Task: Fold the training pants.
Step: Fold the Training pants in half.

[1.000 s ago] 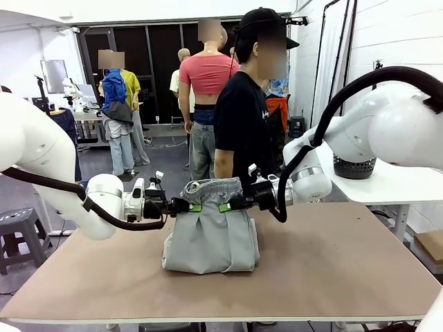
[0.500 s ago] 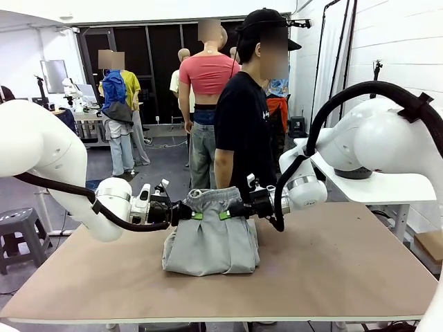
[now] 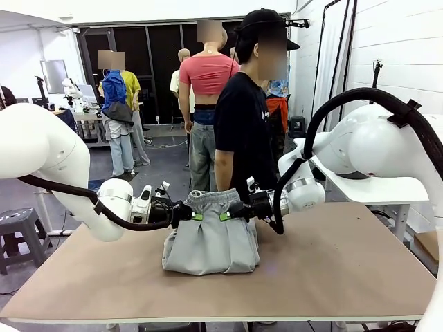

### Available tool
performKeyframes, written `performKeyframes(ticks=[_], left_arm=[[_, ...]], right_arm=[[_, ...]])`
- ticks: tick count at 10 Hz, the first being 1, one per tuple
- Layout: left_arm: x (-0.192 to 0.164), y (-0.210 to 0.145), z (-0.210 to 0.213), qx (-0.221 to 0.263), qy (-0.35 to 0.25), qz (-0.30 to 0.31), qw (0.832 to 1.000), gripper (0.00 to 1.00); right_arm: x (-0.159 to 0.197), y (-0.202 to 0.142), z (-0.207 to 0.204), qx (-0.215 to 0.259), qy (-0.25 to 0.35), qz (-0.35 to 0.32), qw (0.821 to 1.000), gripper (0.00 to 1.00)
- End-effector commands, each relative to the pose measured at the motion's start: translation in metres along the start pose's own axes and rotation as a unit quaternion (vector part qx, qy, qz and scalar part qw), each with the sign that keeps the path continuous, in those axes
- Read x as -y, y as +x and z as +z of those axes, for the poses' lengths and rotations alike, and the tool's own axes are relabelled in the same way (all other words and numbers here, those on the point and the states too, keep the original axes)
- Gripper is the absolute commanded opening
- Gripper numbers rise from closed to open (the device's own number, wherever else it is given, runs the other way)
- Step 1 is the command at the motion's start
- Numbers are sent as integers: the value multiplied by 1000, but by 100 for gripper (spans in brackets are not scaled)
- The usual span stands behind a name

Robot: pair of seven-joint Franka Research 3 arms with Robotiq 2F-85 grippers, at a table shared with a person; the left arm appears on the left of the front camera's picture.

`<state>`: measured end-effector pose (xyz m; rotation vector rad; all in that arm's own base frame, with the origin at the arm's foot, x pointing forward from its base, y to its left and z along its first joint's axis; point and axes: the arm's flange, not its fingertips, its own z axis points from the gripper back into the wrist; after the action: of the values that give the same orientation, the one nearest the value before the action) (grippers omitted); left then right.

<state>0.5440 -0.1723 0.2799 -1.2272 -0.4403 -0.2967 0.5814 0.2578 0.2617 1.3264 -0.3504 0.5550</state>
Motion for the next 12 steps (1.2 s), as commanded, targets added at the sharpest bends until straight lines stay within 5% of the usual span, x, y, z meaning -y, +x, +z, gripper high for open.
performKeyframes(ticks=[1,10,11,12], left_arm=[[-11,8,9,13,-1,-3,1000,0],[-40,13,8,12,69,61,996,0],[-40,13,8,13,68,63,996,3],[-39,13,10,16,71,67,995,21]], right_arm=[[11,11,14,16,-7,-5,1000,0],[41,9,18,8,-47,-76,996,0],[42,9,17,8,-47,-92,995,12],[44,10,18,10,-55,-96,994,32]])
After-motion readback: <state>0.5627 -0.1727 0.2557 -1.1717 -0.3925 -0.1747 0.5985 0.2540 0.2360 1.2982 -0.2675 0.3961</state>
